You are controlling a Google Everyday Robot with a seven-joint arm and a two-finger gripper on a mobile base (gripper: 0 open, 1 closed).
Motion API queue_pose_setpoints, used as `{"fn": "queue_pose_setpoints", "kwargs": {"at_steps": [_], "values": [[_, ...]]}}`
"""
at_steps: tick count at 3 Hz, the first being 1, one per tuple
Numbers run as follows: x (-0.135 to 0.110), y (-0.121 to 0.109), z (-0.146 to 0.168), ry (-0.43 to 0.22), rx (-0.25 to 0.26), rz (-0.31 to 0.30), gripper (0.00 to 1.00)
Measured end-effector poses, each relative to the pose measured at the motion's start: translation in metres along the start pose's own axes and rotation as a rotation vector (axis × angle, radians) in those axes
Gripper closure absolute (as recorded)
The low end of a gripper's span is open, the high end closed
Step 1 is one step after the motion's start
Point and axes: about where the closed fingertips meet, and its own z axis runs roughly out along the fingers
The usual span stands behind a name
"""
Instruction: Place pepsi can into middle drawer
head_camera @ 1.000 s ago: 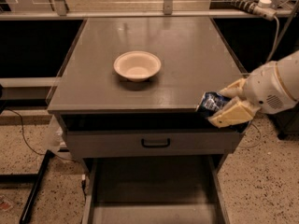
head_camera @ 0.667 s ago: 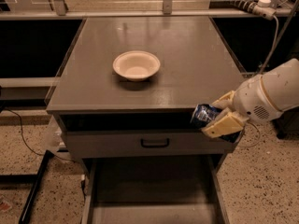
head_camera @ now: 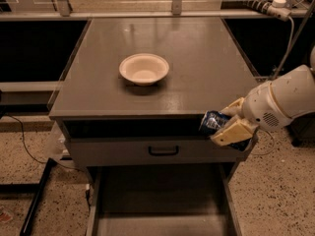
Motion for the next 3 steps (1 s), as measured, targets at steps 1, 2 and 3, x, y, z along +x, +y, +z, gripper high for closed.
{"fn": "queue_pose_setpoints", "kwargs": {"at_steps": [1,2,3], "values": [[0.021,0.002,0.045,0.016,-0.034,-0.006,1.00],[0.052,0.015,0.094,-0.014,-0.036,-0.020,1.00],[0.081,0.031,0.127,-0.041,0.026,-0.071,1.00]]}}
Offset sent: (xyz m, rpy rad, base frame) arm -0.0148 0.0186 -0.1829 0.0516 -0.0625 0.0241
